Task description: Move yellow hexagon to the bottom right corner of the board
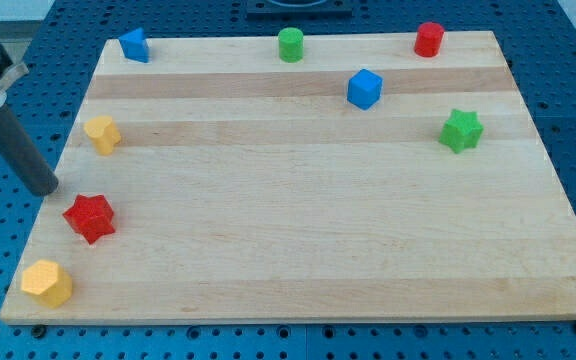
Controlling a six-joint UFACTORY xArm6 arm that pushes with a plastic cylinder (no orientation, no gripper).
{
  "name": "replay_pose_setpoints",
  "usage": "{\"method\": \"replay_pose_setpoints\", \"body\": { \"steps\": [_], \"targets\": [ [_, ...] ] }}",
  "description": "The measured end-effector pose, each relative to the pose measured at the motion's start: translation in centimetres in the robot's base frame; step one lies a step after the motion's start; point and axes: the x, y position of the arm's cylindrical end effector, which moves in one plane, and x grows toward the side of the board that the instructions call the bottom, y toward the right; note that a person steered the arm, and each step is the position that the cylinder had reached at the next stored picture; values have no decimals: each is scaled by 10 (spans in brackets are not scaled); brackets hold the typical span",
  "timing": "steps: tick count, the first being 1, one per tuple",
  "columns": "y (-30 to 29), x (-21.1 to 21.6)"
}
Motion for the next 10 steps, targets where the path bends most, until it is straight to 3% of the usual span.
{"method": "replay_pose_setpoints", "body": {
  "steps": [3,4,8,10],
  "targets": [
    [0,91],
    [1,140],
    [55,135],
    [50,115]
  ]
}}
